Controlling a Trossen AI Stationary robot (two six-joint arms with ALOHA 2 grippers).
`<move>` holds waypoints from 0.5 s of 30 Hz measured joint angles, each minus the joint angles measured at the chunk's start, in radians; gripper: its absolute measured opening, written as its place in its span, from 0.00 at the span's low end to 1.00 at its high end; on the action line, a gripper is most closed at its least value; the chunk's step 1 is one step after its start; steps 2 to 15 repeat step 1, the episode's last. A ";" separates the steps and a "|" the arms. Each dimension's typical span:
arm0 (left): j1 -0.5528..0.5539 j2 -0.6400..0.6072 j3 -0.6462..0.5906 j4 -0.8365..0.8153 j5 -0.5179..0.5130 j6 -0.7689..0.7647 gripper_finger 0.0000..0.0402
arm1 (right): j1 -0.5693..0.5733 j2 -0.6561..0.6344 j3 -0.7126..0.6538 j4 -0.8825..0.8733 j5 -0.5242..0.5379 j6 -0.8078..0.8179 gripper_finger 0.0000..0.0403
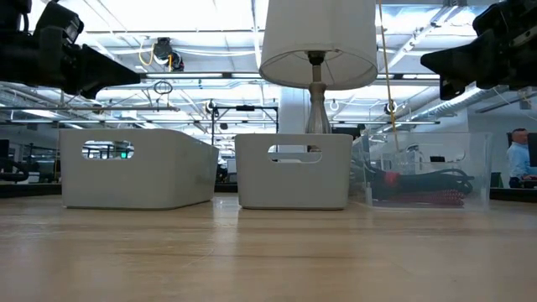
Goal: Pick and place items into bin
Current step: Return to Home Position
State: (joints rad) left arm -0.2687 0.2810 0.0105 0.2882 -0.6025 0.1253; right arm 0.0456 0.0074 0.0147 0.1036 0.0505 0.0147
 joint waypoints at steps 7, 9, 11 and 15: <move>0.000 0.000 0.000 0.000 0.000 0.000 0.13 | 0.000 0.000 0.000 0.000 0.000 0.000 0.00; 0.000 0.000 0.000 0.000 0.000 0.000 0.13 | 0.000 0.000 0.000 0.000 0.000 0.000 0.00; 0.000 0.000 0.000 0.000 0.000 0.000 0.13 | 0.000 0.000 0.000 0.000 0.000 0.000 0.00; 0.000 0.000 0.000 0.000 0.000 0.000 0.13 | 0.000 0.000 0.000 0.000 0.000 0.000 0.00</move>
